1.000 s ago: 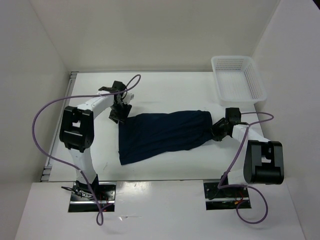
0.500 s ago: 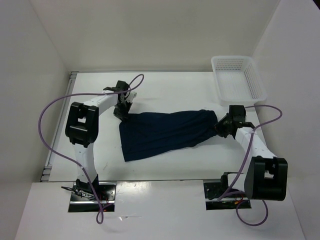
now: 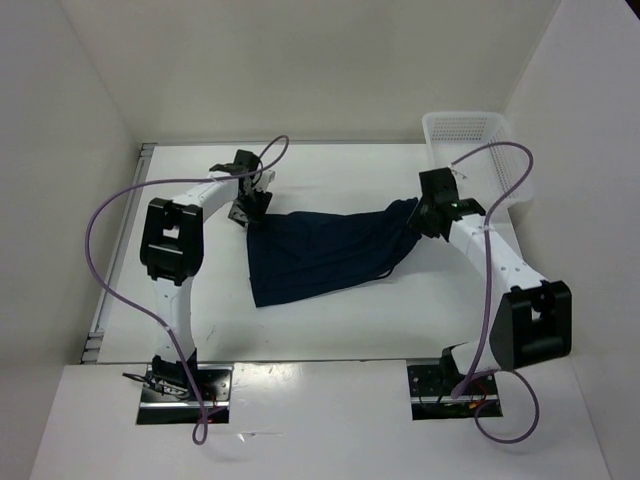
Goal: Fold and stack the shorts
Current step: Fold the shorts
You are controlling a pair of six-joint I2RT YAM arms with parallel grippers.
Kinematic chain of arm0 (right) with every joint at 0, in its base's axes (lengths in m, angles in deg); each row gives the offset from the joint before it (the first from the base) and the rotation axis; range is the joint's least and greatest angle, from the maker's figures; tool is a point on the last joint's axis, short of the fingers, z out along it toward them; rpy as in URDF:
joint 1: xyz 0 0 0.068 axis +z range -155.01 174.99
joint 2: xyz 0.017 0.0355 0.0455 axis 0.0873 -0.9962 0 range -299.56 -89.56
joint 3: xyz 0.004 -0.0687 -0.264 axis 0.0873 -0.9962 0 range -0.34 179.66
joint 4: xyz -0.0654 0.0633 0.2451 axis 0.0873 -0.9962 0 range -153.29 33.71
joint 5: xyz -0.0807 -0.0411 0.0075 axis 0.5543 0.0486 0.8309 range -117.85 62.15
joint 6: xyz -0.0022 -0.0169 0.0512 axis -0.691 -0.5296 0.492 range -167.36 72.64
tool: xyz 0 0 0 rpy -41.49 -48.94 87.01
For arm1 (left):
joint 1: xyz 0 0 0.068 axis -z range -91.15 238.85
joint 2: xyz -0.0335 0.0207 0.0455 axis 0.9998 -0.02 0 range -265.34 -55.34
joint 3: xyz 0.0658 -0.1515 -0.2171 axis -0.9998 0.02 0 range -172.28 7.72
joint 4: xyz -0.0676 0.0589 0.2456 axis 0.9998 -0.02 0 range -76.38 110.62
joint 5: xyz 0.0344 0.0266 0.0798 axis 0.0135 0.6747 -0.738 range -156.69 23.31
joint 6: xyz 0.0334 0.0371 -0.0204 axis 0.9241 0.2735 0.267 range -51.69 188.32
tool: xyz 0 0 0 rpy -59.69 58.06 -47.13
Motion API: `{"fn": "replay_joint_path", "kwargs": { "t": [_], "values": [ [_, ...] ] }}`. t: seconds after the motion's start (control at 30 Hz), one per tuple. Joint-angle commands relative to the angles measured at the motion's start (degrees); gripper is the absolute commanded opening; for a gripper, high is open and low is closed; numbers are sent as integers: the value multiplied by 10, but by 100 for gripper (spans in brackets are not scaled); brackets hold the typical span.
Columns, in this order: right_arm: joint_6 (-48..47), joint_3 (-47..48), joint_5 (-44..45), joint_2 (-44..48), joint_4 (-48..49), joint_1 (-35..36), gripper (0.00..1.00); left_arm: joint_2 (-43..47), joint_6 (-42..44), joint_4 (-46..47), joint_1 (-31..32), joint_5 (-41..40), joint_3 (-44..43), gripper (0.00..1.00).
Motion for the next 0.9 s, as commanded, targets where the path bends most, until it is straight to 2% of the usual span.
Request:
{"fn": "replay_joint_path", "kwargs": {
  "t": [0.0,0.07,0.2,0.33,0.37,0.4,0.47,0.57,0.7,0.87],
  "values": [
    [-77,98,56,-61,-41,51,0,27,3,4,-1,-71,30,61],
    [-105,172,78,-99,-62,92,0,27,3,4,-1,-78,44,61],
    [-143,290,126,-197,-102,242,0,-22,3,-16,-1,-52,44,58],
    [-167,373,139,-291,-126,343,0,-39,3,-16,-6,-39,42,42],
    [-174,397,139,-304,-126,359,0,-48,3,-22,-6,-33,30,31],
    [-174,407,130,-316,-126,386,0,-56,3,-27,-13,-33,23,24],
    [-186,443,125,-350,-126,411,0,-62,3,-27,-19,-28,9,9],
    [-186,501,142,-388,-126,452,0,-73,3,-40,-24,-13,-5,1],
    [-142,560,166,-406,-121,464,0,-78,3,-46,-30,3,-10,0],
    [-105,592,262,-382,-104,464,0,-78,3,-52,-35,14,-10,0]
  ]
}}
